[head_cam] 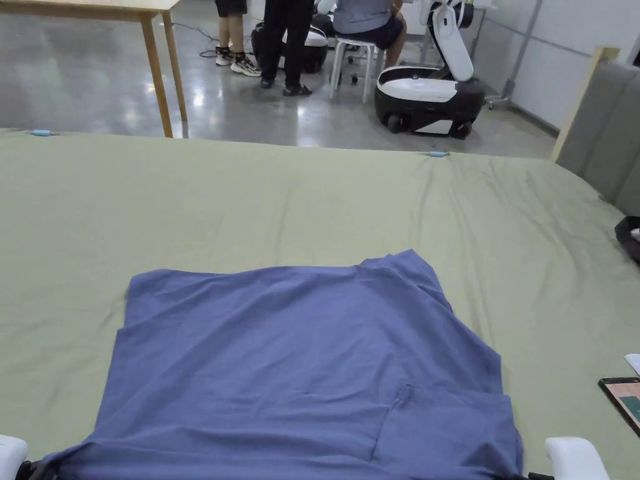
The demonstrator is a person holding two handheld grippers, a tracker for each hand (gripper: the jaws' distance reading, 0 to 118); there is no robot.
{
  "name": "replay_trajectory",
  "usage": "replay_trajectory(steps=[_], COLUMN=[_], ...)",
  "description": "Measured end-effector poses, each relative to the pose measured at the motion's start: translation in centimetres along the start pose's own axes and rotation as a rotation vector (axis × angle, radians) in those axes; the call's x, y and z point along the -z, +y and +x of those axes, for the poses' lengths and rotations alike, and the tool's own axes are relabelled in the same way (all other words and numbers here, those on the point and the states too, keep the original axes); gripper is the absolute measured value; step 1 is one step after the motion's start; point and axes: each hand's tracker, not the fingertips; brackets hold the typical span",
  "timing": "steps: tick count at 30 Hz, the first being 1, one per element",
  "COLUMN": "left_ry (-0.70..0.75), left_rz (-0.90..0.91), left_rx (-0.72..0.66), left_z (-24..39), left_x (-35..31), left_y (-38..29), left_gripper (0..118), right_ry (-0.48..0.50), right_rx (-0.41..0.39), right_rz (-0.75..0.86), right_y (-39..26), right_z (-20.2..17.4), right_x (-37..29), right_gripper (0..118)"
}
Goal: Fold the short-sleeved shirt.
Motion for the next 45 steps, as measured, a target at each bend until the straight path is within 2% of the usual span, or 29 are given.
replay_trajectory(steps=[5, 10, 13, 15, 18, 21, 23, 24, 25, 26, 27, 28, 29, 31, 33, 35, 36, 37, 38, 39, 40, 43, 45], left_ry=[0.03, 0.042, 0.058, 0.059, 0.057, 0.036, 0.049, 0.05, 0.046, 0.037, 0.045, 0.054, 0.065, 0.08, 0.028, 0.07, 0.106, 0.126, 0.14, 0.141, 0.144, 0.073, 0.065], left_rz=[0.051, 0.121, 0.122, 0.079, -0.041, -0.11, -0.049, -0.007, 0.015, 0.035, 0.071, 0.157, 0.234, 0.362, 0.46, 0.49, 0.509, 0.522, 0.509, 0.494, 0.446, 0.309, 0.2], left_rx=[-0.013, 0.012, 0.012, 0.019, 0.003, -0.047, -0.066, -0.097, -0.114, -0.126, -0.139, -0.148, -0.158, -0.174, -0.191, -0.21, -0.2, -0.181, -0.173, -0.167, -0.165, -0.211, -0.189], left_z=[-0.8, -1.4, -1.8, -1.6, -1.2, -1.1, -1.4, -1.5, -1.5, -1.7, -1.6, -1.3, -0.9, 0.3, 1.2, 2.1, 2.5, 3.1, 3.4, 3.5, 3.5, 2.3, 1.5], left_x=[-2.5, -2.1, 2.0, 5.8, 10.8, 13.1, 12.7, 11.8, 10.7, 9.4, 7.5, 5.4, 2.8, -1.5, -4.3, -6.1, -6.6, -7.2, -6.9, -7.0, -6.8, -4.9, -3.4], left_y=[2.7, 9.2, 13.7, 15.8, 16.8, 16.1, 15.5, 15.5, 15.4, 15.0, 14.4, 13.9, 13.1, 11.2, 9.0, 7.0, 6.2, 5.3, 5.0, 4.8, 4.7, 5.1, 5.7], left_gripper=[2, 2, 2, 2, 2, 2, 2, 12, 33, 73, 113, 115, 112, 114, 114, 114, 112, 106, 89, 40, 0, 0, 0], right_ry=[0.015, 0.008, 0.004, -0.029, -0.102, -0.081, -0.08, -0.082, -0.083, -0.092, -0.092, -0.083, -0.088, -0.104, -0.107, -0.066, -0.071, -0.081, -0.097, -0.124, -0.141, -0.033, -0.06], right_rx=[-0.013, -0.048, -0.028, -0.024, -0.09, -0.047, -0.045, -0.047, -0.044, -0.043, -0.063, -0.08, -0.089, -0.101, -0.072, -0.06, -0.061, -0.062, -0.066, -0.068, -0.073, -0.051, -0.062], right_rz=[0.17, 0.295, 0.31, 0.234, 0.137, 0.075, 0.098, 0.124, 0.158, 0.196, 0.229, 0.305, 0.424, 0.579, 0.683, 0.73, 0.736, 0.746, 0.744, 0.741, 0.725, 0.652, 0.665], right_y=[2.4, 9.3, 14.6, 17.9, 19.8, 19.8, 19.4, 19.2, 18.8, 18.4, 17.6, 16.6, 15.0, 11.9, 9.0, 6.2, 5.3, 4.5, 4.0, 3.7, 3.5, 3.5, 3.4], right_z=[-1.1, -1.5, -1.2, -1.3, -1.3, -0.6, -0.5, -0.5, -0.6, -0.9, -1.3, -1.8, -2.6, -4.1, -5.3, -6.3, -6.6, -7.2, -7.7, -8.1, -8.4, -8.3, -8.2], right_x=[-5.6, -7.1, -4.4, -0.5, 5.5, 8.6, 8.5, 7.8, 6.6, 5.3, 3.6, 1.9, -0.7, -4.4, -6.6, -8.0, -8.2, -8.3, -8.3, -8.2, -8.0, -7.3, -7.3], right_gripper=[6, 6, 6, 6, 6, 6, 6, 6, 18, 47, 93, 109, 110, 110, 110, 110, 103, 83, 48, 9, 8, 7, 7])
